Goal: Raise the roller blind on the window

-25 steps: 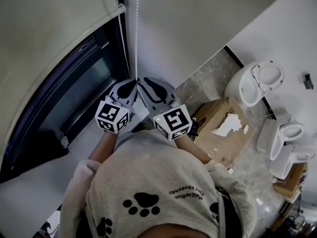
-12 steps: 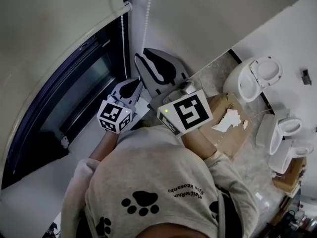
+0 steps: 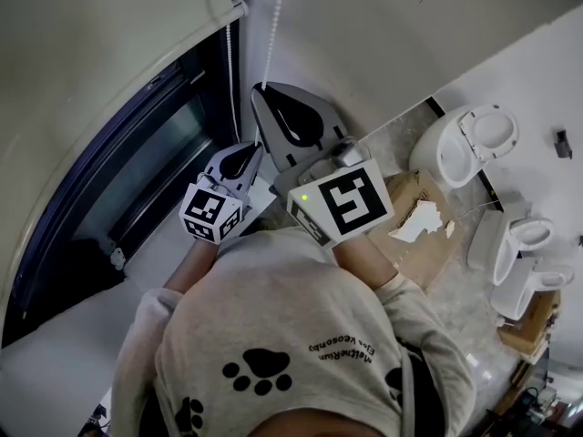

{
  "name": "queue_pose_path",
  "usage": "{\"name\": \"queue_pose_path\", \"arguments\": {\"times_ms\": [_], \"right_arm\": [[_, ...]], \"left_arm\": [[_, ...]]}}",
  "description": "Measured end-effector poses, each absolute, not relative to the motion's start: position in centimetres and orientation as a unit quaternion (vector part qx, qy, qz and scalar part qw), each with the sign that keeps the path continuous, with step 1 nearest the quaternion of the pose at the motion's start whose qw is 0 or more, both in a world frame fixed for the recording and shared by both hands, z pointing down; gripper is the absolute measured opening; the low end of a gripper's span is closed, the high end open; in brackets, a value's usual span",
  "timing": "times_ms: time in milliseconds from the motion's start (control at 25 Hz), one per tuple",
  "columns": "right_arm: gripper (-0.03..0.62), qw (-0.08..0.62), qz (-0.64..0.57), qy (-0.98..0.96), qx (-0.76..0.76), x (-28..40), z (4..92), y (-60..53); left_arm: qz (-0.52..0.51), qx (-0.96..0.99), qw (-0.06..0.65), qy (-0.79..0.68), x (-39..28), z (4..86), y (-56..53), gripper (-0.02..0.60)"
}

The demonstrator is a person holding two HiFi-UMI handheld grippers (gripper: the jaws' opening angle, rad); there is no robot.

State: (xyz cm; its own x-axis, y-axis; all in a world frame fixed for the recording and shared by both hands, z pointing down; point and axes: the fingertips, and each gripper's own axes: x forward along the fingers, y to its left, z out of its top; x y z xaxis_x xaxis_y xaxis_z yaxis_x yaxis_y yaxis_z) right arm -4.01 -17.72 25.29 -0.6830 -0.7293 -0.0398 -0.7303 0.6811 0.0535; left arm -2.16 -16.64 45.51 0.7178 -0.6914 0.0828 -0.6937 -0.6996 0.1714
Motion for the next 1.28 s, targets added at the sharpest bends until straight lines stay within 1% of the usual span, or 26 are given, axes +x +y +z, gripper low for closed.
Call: {"name": "queue_pose_path", "arguments": {"times_ms": [600, 800, 1040, 1240, 1280], "right_arm": [[0.009, -0.032, 0.001, 0.909, -0.415, -4.1, 31.9, -17.7], [0.009, -0.038, -0.002, 0.907, -0.419, -4.0, 33.8, -17.6], [0.009, -0.033, -0.016, 0.906, -0.423, -3.5, 34.3, -17.8], [0.009, -0.036, -0.011, 0.906, -0.422, -3.6, 34.2, -17.8], [0.009, -0.038, -0.01, 0.906, -0.422, -3.7, 34.3, -17.7]], "left_arm": [[0.061, 0.919, 0.119, -0.371, -2.4, 51.8, -15.4, 0.009], [0.064, 0.919, 0.131, -0.366, -2.3, 53.4, -14.8, 0.009], [0.062, 0.916, 0.137, -0.372, -2.7, 53.7, -14.7, 0.011], [0.046, 0.922, 0.121, -0.364, -2.4, 51.5, -14.6, 0.012], [0.04, 0.923, 0.116, -0.364, -2.5, 50.7, -14.7, 0.033]]}}
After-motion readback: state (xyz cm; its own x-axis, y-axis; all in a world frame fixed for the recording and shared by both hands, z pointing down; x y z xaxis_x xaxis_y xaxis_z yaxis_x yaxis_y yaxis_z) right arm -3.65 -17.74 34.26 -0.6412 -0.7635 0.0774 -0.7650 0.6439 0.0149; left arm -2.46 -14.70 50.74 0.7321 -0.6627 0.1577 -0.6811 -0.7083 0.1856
